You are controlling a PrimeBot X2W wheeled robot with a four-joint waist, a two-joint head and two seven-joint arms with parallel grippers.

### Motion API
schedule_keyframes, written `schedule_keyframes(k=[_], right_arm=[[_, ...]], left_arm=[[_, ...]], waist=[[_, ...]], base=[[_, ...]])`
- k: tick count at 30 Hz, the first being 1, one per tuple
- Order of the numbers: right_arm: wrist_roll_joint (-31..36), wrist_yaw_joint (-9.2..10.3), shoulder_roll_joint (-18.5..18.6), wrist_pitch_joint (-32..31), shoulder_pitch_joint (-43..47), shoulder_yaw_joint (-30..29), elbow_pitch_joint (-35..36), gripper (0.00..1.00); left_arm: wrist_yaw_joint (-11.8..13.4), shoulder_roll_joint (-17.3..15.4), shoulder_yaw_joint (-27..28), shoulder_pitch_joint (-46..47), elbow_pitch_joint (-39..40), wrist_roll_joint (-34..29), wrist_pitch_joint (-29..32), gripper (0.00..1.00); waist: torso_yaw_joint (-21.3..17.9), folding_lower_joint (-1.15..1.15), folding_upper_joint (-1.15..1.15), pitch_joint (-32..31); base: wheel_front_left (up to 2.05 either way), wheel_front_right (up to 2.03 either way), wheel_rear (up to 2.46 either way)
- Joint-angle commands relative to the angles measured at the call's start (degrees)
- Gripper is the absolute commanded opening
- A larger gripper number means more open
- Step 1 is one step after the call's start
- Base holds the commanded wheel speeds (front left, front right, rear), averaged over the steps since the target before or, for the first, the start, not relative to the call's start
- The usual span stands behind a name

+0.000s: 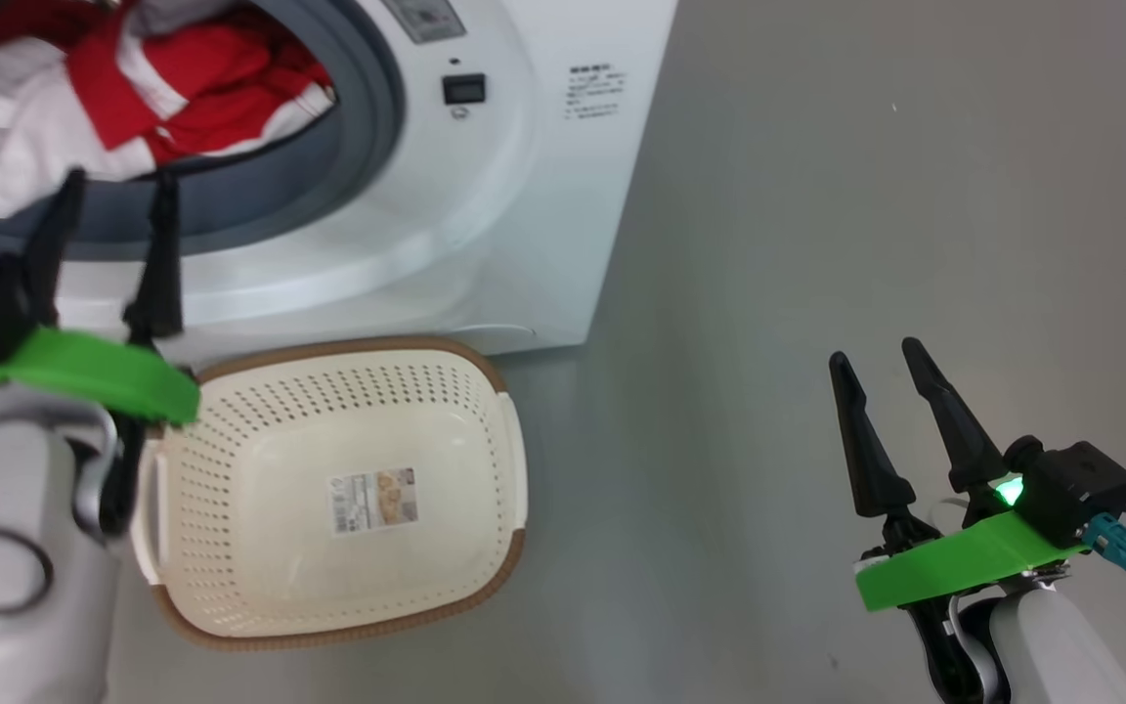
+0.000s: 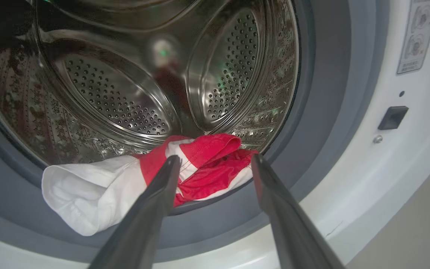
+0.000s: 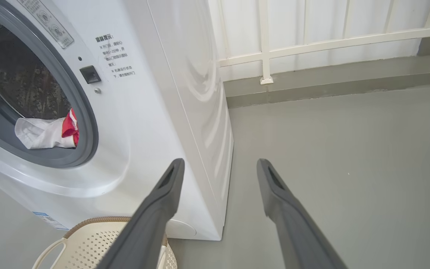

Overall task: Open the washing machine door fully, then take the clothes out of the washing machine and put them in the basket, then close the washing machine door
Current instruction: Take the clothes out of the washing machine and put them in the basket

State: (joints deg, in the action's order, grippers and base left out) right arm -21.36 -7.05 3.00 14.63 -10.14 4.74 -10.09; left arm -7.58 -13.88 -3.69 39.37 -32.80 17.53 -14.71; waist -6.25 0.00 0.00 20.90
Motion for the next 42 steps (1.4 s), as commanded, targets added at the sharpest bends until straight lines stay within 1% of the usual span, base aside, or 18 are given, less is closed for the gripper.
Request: schedule_keyframes(k=[1, 7, 8, 13, 17, 25, 31, 41, 42], right_arm=[[-0.9, -0.44, -0.1, 0.4, -1.4, 1.9, 1.6, 1.0], [-2.2, -0.44, -0.1, 0.4, -3.0, 3.3, 2.1, 1.0], [-2.2, -0.44, -0.1, 0.4, -3.0, 3.3, 2.1, 1.0], [-3.1, -0.44, -0.1, 0.4, -4.2, 3.9, 2.5, 1.0], [-3.4, -0.44, -0.1, 0.4, -4.7, 3.9, 2.8, 1.0], [-3.8, -0.44, -0.1, 0.4, -6.2, 4.4, 3.1, 1.0], [-3.7, -0.44, -0.1, 0.4, -6.9, 4.6, 3.4, 1.0], [-3.8, -0.44, -0.1, 0.4, -7.4, 5.2, 3.6, 1.0], [-3.9, -0.44, -0.1, 0.4, -7.5, 5.2, 3.6, 1.0]], left_arm=[[0.1, -2.9, 2.0, 4.3, -2.3, -0.8, -0.3, 1.0], [0.2, -5.4, 2.1, 12.6, -11.3, -3.7, -0.3, 1.0], [0.2, -5.4, 2.1, 12.6, -11.3, -3.7, -0.3, 1.0], [0.5, -7.2, 1.1, 18.5, -16.7, -6.9, -0.3, 1.0], [0.5, -8.1, -0.7, 22.5, -19.8, -9.5, -0.3, 1.0], [2.2, -10.1, -3.2, 28.1, -24.4, -13.3, -0.3, 1.0], [2.7, -10.6, -4.2, 30.9, -27.3, -14.1, -0.3, 1.0], [1.7, -10.6, -6.1, 34.1, -32.9, -14.3, -0.3, 1.0], [1.6, -10.5, -6.1, 34.4, -33.3, -14.1, -0.3, 0.95]], waist=[[-2.4, 0.0, 0.0, 3.0], [-4.6, 0.0, 0.0, 6.2], [-4.6, 0.0, 0.0, 6.2], [-6.0, 0.0, 0.0, 8.6], [-6.4, 0.0, 0.0, 10.2], [-7.2, 0.0, 0.0, 12.4], [-7.3, 0.0, 0.0, 13.6], [-7.4, 0.0, 0.0, 14.4], [-7.4, 0.0, 0.0, 14.4]], base=[[0.0, 0.0, 0.0], [0.0, 0.0, 0.0], [0.0, 0.0, 0.0], [0.0, 0.0, 0.0], [0.0, 0.0, 0.0], [0.0, 0.0, 0.0], [0.0, 0.0, 0.0], [0.0, 0.0, 0.0], [0.0, 0.0, 0.0]])
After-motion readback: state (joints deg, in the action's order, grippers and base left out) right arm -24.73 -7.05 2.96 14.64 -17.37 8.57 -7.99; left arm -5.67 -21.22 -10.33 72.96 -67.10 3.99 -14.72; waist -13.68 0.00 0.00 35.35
